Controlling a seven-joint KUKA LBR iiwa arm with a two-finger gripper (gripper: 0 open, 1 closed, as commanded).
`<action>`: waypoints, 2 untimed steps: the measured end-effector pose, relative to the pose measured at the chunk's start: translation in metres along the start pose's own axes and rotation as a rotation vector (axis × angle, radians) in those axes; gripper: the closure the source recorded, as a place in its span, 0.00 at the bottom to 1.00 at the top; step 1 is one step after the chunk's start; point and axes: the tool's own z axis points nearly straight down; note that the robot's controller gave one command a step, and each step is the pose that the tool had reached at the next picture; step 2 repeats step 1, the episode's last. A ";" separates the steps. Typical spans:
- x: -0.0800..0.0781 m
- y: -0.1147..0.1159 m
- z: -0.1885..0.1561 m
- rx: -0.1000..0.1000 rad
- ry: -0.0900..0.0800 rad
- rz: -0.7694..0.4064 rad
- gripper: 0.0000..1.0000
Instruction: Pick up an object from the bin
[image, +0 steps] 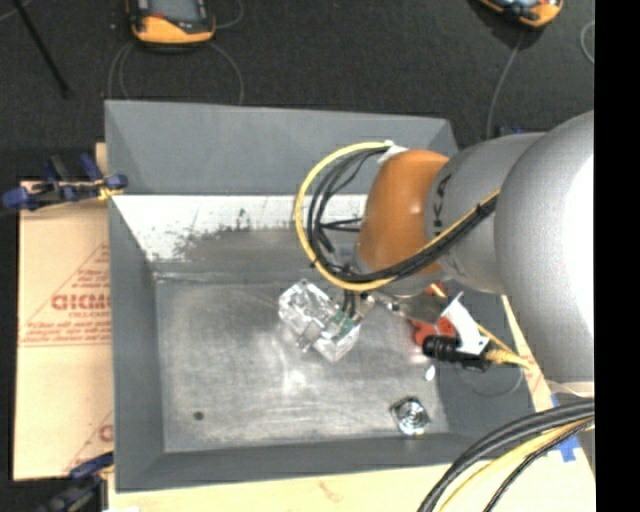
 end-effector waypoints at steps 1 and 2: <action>-0.001 -0.001 -0.013 0.001 0.001 -0.007 1.00; -0.001 -0.001 -0.013 0.001 0.001 -0.007 1.00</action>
Offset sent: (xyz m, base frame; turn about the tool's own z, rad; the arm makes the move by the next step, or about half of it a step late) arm 0.0001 -0.0001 0.0136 0.0000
